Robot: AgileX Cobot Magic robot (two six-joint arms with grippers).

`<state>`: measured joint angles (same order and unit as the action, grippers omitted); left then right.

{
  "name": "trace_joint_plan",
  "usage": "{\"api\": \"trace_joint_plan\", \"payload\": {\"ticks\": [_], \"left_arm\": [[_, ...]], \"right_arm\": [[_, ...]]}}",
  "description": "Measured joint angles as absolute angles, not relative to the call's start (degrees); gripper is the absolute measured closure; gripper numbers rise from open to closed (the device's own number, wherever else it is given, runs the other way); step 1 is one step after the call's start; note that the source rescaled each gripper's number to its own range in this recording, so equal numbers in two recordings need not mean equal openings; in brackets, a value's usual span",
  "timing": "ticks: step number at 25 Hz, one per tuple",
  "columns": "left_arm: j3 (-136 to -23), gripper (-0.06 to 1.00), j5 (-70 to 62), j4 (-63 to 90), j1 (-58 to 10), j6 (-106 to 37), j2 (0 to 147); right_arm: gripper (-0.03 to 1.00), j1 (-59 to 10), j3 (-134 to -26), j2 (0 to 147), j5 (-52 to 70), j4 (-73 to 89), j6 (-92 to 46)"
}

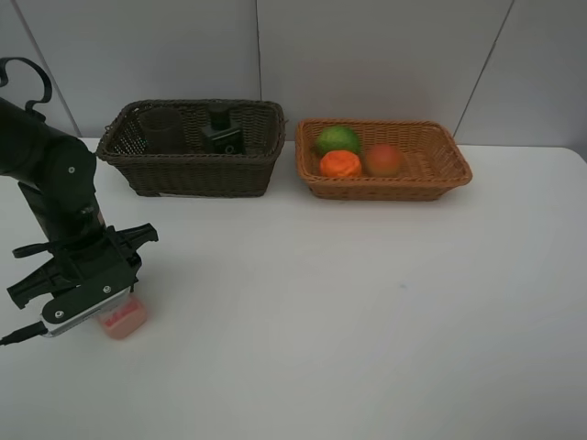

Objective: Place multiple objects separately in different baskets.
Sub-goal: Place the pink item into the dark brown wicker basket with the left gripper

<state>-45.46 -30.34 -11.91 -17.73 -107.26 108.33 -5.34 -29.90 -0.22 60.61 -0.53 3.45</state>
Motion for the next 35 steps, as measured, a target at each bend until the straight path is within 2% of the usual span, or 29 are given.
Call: {"api": "trace_joint_plan", "payload": {"ticks": [16,29,35], "left_arm": [[-45.41,0.27,-30.03,-10.54,-17.73,-103.26,107.94],[-45.23,0.27,-27.23,8.38,-17.73,-73.53,98.76],[-45.23,0.27,-21.32,17.88,-17.73,-47.38,96.99]], "right_arm": [[0.10,-5.34,-29.90,-0.22,60.61,-0.53,3.45],[0.10,-5.34,-29.90,-0.22,60.61,-0.53,3.45],[0.10,-5.34,-29.90,-0.22,60.61,-0.53,3.45]]}}
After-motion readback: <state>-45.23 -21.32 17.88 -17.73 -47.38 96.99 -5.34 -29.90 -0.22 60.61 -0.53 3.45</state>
